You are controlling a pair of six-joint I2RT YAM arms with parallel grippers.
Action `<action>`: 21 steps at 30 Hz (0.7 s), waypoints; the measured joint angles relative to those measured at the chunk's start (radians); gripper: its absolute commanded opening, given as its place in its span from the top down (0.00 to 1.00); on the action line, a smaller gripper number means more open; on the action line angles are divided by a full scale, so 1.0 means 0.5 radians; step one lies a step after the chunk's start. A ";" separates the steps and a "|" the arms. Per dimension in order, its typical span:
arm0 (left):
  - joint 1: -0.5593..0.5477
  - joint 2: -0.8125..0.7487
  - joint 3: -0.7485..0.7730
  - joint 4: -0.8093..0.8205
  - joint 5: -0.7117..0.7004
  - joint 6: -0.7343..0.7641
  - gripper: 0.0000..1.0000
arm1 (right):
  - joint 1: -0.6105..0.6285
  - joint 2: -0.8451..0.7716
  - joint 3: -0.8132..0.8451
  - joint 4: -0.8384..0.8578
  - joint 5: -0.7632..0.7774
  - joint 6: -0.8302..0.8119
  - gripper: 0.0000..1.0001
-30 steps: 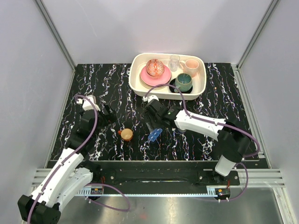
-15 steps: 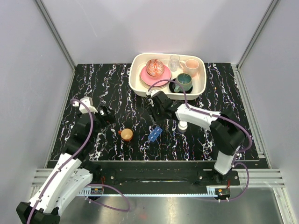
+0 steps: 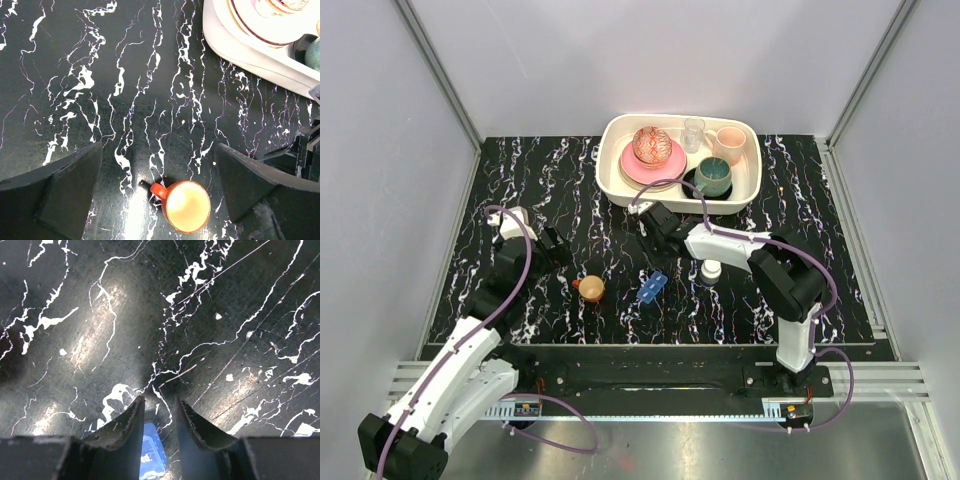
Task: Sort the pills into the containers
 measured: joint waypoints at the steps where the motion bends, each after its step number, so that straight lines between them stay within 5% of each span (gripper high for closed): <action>1: 0.000 -0.001 0.000 0.001 0.001 0.001 0.01 | 0.000 0.005 0.000 0.001 0.009 0.001 0.66; 8: -0.002 -0.004 -0.004 0.005 0.001 0.000 0.01 | 0.000 0.007 -0.023 -0.001 0.102 0.021 0.75; 21: -0.017 -0.003 -0.027 0.007 0.021 -0.005 0.01 | 0.000 -0.210 -0.359 0.047 0.097 0.169 0.76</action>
